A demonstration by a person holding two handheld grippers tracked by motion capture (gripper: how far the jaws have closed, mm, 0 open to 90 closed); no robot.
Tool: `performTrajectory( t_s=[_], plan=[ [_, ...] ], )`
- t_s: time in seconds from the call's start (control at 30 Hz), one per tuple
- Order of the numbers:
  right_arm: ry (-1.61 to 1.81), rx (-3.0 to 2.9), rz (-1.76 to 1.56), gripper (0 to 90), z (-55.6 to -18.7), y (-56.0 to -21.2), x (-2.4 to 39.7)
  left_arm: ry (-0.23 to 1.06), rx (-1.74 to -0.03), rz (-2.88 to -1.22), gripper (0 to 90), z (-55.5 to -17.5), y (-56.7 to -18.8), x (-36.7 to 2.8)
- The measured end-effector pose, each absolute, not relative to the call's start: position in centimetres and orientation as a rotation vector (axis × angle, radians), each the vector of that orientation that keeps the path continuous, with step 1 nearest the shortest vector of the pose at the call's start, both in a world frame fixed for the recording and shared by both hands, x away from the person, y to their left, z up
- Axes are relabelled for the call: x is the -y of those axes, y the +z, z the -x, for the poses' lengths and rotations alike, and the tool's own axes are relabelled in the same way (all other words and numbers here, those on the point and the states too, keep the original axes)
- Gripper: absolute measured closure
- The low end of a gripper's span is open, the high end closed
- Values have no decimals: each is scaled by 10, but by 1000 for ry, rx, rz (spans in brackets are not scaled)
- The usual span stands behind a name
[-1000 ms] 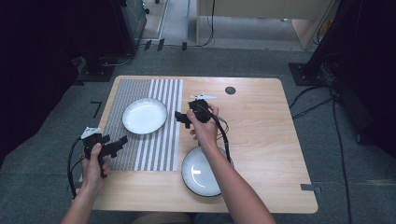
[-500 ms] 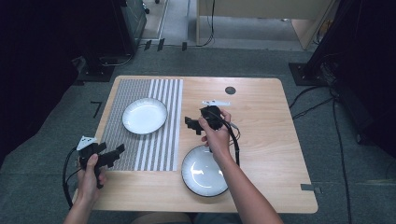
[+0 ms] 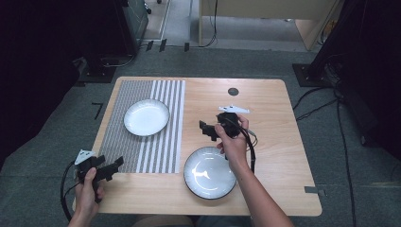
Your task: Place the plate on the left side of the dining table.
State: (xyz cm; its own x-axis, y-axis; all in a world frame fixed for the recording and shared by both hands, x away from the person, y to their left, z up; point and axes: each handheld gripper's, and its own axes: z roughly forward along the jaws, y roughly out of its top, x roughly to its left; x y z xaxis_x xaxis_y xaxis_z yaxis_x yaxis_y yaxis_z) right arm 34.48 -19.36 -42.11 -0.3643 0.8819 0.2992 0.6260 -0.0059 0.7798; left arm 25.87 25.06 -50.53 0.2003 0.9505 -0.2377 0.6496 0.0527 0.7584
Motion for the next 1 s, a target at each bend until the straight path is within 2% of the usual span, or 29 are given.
performTrajectory(
  t_s=[0.07, 0.27, 0.6, 1.0],
  plan=[
    [1317, -1981, -1588, 207, -340, -422, 200, 505, -1531, -1685, 166, -255, -507, -257],
    [1339, -1955, -1616, 207, -322, -427, 220, 494, -1554, -1660, 167, -249, -512, -272],
    [1309, -1908, -1626, 215, -295, -434, 257, 569, -1536, -1774, 172, -249, -514, -258],
    [1261, -1833, -1732, 219, -262, -463, 313, 644, -1519, -1845, 168, -249, -517, -249]
  ],
)
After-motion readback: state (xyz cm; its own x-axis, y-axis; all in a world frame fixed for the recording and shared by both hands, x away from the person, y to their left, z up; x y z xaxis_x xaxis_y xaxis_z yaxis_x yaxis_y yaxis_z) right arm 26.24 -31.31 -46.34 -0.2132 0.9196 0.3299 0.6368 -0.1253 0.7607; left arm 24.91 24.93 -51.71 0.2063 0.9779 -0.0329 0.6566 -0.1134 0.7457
